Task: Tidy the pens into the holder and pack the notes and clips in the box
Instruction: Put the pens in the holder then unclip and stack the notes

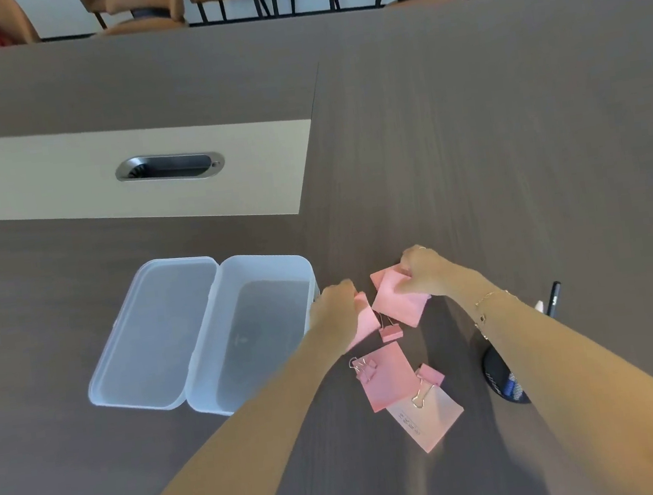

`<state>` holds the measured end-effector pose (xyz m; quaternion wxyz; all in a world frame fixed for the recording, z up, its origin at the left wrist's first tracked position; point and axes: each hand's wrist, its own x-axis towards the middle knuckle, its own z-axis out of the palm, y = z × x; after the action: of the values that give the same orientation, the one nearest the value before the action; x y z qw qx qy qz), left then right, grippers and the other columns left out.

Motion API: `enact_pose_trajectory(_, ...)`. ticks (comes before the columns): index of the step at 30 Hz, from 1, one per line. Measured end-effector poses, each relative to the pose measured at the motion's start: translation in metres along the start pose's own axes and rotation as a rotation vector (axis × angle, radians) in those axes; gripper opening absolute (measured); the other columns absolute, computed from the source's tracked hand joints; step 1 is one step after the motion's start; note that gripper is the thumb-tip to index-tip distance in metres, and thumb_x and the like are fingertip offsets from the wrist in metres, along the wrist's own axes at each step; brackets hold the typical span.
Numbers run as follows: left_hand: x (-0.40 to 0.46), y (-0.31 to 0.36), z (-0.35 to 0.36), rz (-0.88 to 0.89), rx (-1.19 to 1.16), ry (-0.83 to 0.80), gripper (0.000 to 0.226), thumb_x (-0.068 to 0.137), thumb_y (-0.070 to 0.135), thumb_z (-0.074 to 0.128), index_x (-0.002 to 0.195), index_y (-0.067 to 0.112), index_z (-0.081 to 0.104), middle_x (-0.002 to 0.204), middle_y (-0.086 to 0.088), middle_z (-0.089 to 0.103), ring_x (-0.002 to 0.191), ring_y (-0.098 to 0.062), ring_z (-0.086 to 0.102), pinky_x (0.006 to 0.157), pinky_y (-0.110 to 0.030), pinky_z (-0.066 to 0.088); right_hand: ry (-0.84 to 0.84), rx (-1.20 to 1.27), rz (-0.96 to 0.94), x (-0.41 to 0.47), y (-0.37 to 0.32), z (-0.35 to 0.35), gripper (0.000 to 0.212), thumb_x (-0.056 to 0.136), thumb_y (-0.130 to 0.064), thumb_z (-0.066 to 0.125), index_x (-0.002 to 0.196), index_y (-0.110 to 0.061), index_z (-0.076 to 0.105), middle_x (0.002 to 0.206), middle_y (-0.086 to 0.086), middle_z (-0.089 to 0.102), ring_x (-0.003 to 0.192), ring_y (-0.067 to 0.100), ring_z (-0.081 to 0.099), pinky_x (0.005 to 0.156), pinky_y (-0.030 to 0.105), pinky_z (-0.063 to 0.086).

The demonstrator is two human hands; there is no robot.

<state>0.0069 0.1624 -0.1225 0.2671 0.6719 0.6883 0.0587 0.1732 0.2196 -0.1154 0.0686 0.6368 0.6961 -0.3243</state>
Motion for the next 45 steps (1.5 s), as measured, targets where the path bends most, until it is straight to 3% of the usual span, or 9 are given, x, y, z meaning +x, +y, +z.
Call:
enact_pose_trajectory(5,-0.004,0.011,-0.031,0.107,-0.09,0.034,0.023,0.096,0.023,0.045,0.109,0.005,0.054,0.096,-0.016,0.063,0.087,-0.032,0.056,0.067,-0.038,0.042,0.072,-0.272,-0.061,0.005,-0.004,0.002,0.038,0.078,-0.021,0.065,0.11,-0.002,0.059,0.12,0.015,0.048,0.091,0.027,0.046,0.076,0.035,0.044)
enact_pose_trajectory(10,-0.01,0.011,-0.021,0.113,-0.21,-0.293,0.014,0.088,0.021,0.056,0.076,0.013,0.053,0.067,0.002,0.046,0.064,-0.018,0.044,0.051,-0.023,0.028,0.092,-0.185,-0.042,0.006,-0.002,0.003,0.058,0.07,-0.022,0.076,0.119,-0.008,0.048,0.119,0.012,0.049,0.111,0.032,0.048,0.092,0.04,0.044)
enact_pose_trajectory(15,-0.027,0.01,0.008,0.122,-0.033,-0.44,0.017,0.089,0.02,0.057,0.079,0.005,0.056,0.07,-0.004,0.046,0.059,-0.017,0.041,0.049,-0.021,0.026,0.159,-0.043,-0.023,0.0,-0.001,0.004,0.016,0.076,-0.021,0.068,0.086,-0.012,0.059,0.095,0.005,0.043,0.086,0.027,0.053,0.079,0.037,0.046)
enact_pose_trajectory(19,-0.037,0.01,0.024,0.11,0.038,-0.316,0.03,0.082,0.018,0.065,0.103,-0.001,0.055,0.109,-0.016,0.054,0.077,-0.022,0.048,0.066,-0.026,0.042,0.139,0.317,0.028,-0.009,0.0,-0.002,0.013,0.079,-0.013,0.063,0.077,-0.014,0.051,0.09,0.003,0.051,0.082,0.024,0.05,0.065,0.029,0.043)
enact_pose_trajectory(22,-0.042,0.011,0.028,0.102,0.088,-0.286,0.038,0.079,0.018,0.068,0.11,0.004,0.052,0.111,-0.016,0.06,0.093,-0.029,0.057,0.08,-0.037,0.048,0.155,0.439,-0.01,-0.018,-0.001,-0.008,0.016,0.081,-0.008,0.061,0.07,-0.013,0.05,0.085,0.005,0.05,0.077,0.024,0.046,0.049,0.022,0.033)
enact_pose_trajectory(30,-0.046,0.017,0.03,0.122,0.205,-0.257,0.029,0.086,0.022,0.061,0.112,0.009,0.063,0.113,-0.015,0.061,0.112,-0.032,0.046,0.091,-0.038,0.043,0.422,0.716,-0.013,-0.055,-0.008,-0.015,0.026,0.082,-0.002,0.054,0.105,-0.004,0.067,0.092,0.004,0.062,0.084,0.02,0.057,0.055,0.021,0.043)
enact_pose_trajectory(35,-0.053,0.013,0.011,0.081,-0.117,-0.162,0.027,0.079,0.027,0.064,0.096,0.006,0.061,0.092,-0.017,0.065,0.089,-0.036,0.063,0.06,-0.032,0.043,0.562,0.932,0.025,-0.103,-0.01,-0.006,0.013,0.087,-0.006,0.054,0.092,-0.007,0.065,0.079,0.002,0.061,0.065,0.011,0.056,0.051,0.023,0.044)
enact_pose_trajectory(42,-0.06,0.012,-0.034,0.049,-0.258,0.071,0.02,0.092,0.023,0.055,0.091,0.003,0.056,0.093,-0.016,0.059,0.082,-0.028,0.052,0.068,-0.032,0.039,0.416,1.182,0.273,-0.159,0.006,0.074,0.011,0.087,-0.006,0.057,0.085,-0.008,0.067,0.077,0.006,0.061,0.07,0.018,0.051,0.057,0.024,0.042)
enact_pose_trajectory(45,-0.064,0.01,-0.043,0.026,-0.298,0.08,0.023,0.092,0.023,0.053,0.094,0.0,0.057,0.101,-0.019,0.061,0.093,-0.033,0.057,0.07,-0.035,0.044,0.243,1.01,0.361,-0.165,0.01,0.117,0.018,0.081,-0.004,0.056,0.068,-0.011,0.064,0.075,0.008,0.063,0.073,0.022,0.056,0.054,0.022,0.045)
